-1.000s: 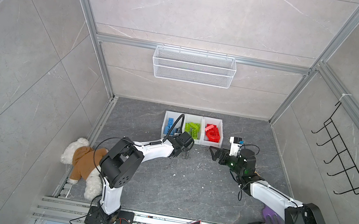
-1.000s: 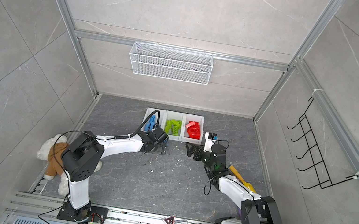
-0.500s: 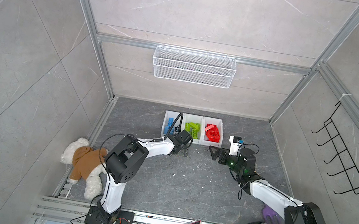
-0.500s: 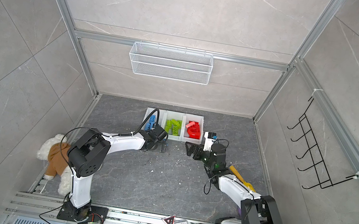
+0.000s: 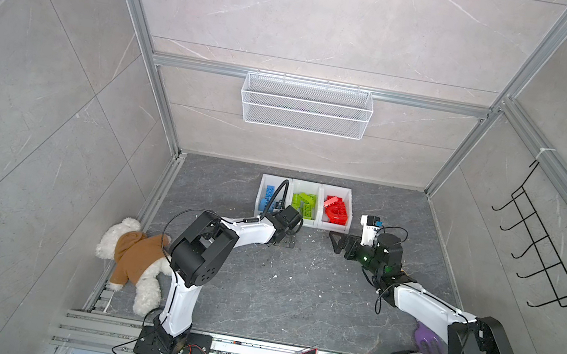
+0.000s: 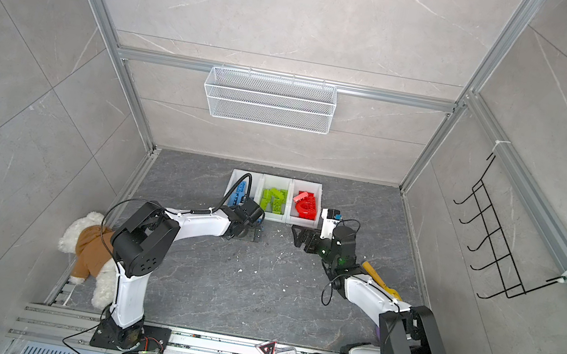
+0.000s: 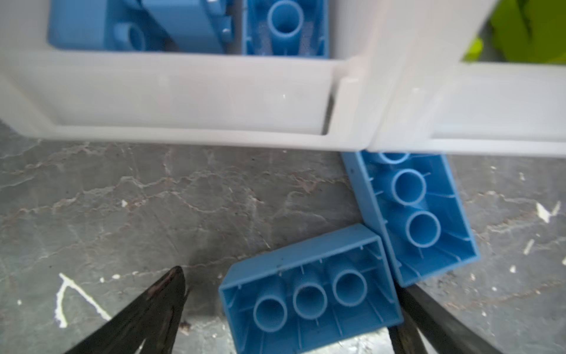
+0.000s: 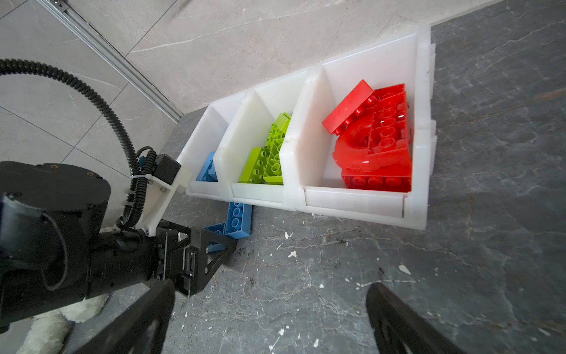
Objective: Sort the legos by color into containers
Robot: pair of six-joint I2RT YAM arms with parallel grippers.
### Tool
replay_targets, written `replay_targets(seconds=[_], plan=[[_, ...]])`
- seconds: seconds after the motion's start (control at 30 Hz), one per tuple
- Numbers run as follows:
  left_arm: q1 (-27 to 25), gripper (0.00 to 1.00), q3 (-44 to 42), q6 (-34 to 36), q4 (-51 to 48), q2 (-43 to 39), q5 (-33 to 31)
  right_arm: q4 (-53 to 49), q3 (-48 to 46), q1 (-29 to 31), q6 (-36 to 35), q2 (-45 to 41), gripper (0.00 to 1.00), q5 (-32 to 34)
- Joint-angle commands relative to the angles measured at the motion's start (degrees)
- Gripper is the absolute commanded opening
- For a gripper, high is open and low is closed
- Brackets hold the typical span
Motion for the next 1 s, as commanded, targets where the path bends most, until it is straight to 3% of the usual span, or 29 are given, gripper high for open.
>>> replay_targets(seconds=[0.0, 0.2, 0.47, 0.7, 0.97], plan=[[1.47, 0.99, -0.44, 2.36, -1.78, -3.17, -3.02, -0.59, 1.63, -0.11, -0.95, 0.42, 1.0, -0.75], [1.39, 0.99, -2.49, 5.33, 0.79, -5.14, -0.59, -0.78, 1.86, -0.1, -1.04, 0.72, 1.0, -0.96], [1.91, 0.99, -4.64, 4.98, -3.51, -7.56, -6.19, -1.16, 2.04, -0.05, -1.04, 0.71, 1.0, -1.19], [4.0, 0.99, -7.59, 5.11, -3.97, -10.42, -6.57, -1.52, 2.3, -0.1, -1.05, 0.79, 1.0, -1.55], [3.92, 0.99, -8.29, 12.38, 3.79, -11.26, 0.88, -1.75, 2.58, -0.07, -1.21, 1.02, 1.0, -2.06]])
